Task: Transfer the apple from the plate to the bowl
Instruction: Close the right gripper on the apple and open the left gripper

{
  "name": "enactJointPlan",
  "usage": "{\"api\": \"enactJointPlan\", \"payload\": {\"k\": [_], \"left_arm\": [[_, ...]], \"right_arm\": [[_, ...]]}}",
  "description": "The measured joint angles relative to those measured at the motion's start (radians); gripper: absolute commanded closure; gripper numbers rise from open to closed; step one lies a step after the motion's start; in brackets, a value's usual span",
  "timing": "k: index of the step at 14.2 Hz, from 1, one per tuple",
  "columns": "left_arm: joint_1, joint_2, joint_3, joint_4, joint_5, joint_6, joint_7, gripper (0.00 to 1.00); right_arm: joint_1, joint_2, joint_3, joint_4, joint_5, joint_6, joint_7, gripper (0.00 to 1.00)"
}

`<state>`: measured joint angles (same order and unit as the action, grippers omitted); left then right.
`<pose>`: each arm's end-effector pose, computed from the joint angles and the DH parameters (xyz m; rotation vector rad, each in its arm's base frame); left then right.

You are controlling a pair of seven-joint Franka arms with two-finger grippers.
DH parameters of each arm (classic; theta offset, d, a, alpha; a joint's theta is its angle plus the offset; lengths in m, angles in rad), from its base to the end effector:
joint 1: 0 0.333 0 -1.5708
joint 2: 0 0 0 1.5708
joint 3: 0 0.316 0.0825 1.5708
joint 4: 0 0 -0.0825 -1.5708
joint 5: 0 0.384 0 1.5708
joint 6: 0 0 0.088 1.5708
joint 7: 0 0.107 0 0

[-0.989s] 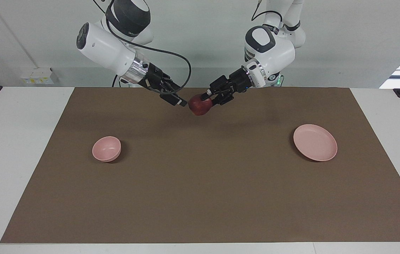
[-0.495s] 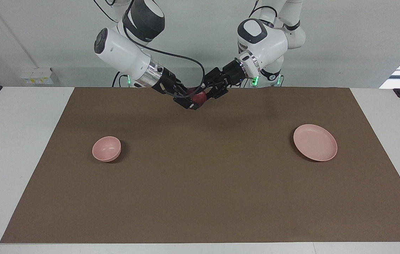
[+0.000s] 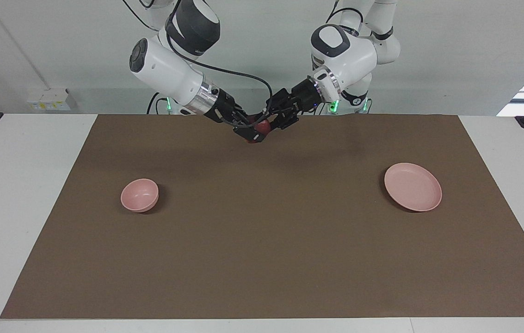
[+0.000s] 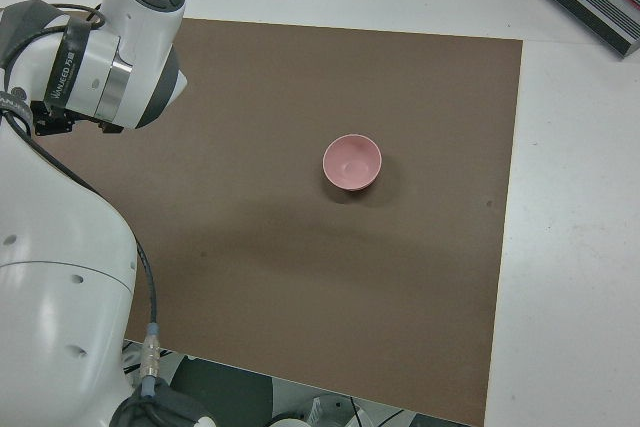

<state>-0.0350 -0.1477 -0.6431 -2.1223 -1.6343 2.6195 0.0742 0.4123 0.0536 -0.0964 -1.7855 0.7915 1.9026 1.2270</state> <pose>0.4354 -0.3380 0.5130 1.9020 0.4794 0.1624 0.5460 0.2340 0.5413 -2.0855 1.3609 0.6260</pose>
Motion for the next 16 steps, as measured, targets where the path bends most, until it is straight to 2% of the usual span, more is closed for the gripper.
{"api": "enactJointPlan", "payload": {"k": [4, 5, 7, 8, 10, 16], "left_arm": [[0.0, 0.0, -0.005, 0.0, 0.0, 0.0, -0.009, 1.0], [0.0, 0.0, -0.006, 0.001, 0.0, 0.0, -0.011, 0.89], [0.0, 0.0, -0.009, 0.002, 0.0, 0.0, -0.013, 0.45], [0.0, 0.0, -0.01, 0.004, 0.0, 0.0, -0.013, 0.19], [0.0, -0.001, -0.006, 0.009, 0.005, 0.001, -0.01, 0.0], [0.01, -0.001, 0.012, 0.013, 0.018, 0.009, -0.008, 0.0]], "right_arm": [[-0.005, 0.0, -0.002, 0.002, 0.0, -0.019, -0.007, 1.0], [-0.007, 0.0, -0.002, 0.003, 0.0, -0.023, -0.009, 1.0], [-0.012, 0.0, -0.002, 0.006, 0.0, -0.035, -0.016, 1.0], [-0.014, 0.0, -0.002, 0.008, 0.0, -0.039, -0.02, 1.0], [-0.021, 0.0, -0.007, 0.013, 0.0, -0.058, -0.037, 1.0], [-0.085, -0.002, -0.017, 0.018, -0.026, -0.118, -0.135, 1.0]]}}
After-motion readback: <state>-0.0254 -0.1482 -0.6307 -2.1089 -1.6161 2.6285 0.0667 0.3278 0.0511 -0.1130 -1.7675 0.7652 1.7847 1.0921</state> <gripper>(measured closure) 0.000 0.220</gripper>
